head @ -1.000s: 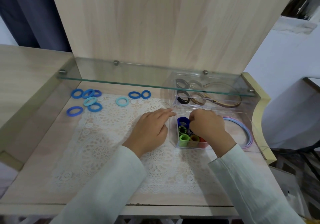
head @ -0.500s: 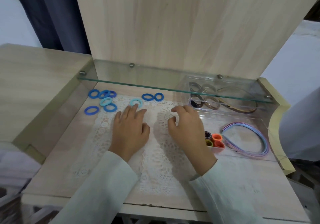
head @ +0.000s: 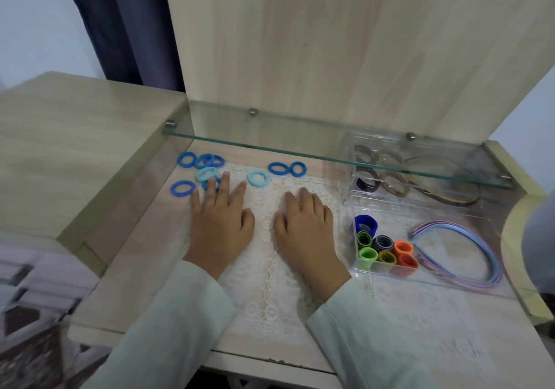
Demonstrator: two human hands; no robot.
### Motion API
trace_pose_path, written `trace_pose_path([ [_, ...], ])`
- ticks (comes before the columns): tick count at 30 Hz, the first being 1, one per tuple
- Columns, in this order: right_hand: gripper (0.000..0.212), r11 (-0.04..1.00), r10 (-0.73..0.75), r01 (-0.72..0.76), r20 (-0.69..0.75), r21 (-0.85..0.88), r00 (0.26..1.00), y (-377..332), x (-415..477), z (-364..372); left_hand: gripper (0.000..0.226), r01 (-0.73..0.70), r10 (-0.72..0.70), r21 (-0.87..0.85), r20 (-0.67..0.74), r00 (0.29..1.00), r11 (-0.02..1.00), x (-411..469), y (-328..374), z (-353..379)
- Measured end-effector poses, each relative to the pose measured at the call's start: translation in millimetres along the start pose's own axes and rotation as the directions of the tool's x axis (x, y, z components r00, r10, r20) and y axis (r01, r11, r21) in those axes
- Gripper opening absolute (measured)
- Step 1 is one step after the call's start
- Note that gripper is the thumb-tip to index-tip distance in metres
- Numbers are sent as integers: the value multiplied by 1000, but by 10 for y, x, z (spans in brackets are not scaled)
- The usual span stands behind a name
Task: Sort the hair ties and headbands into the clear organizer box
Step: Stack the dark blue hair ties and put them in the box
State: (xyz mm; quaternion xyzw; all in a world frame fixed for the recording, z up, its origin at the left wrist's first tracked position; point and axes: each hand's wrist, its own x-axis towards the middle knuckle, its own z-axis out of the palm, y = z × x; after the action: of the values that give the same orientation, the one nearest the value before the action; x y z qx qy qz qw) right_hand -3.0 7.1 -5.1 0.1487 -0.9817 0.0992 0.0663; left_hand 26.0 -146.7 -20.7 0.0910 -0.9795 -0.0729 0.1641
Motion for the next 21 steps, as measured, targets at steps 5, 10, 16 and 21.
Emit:
trace_pose_path([
  [5,60,999,40,-41,37,4,999,29,167,36,61,59,-59,12,-21,998,998,114,-102,26],
  [10,60,997,77,-77,0,-23,997,45,311,42,59,121,-121,7,-54,991,993,257,-217,24],
  [16,55,988,136,-146,-158,-54,978,37,483,89,44,118,-124,-42,-176,977,992,473,-392,4],
  [21,54,976,192,-210,-245,-50,950,9,597,108,55,191,-200,-90,-103,974,977,491,-464,74],
])
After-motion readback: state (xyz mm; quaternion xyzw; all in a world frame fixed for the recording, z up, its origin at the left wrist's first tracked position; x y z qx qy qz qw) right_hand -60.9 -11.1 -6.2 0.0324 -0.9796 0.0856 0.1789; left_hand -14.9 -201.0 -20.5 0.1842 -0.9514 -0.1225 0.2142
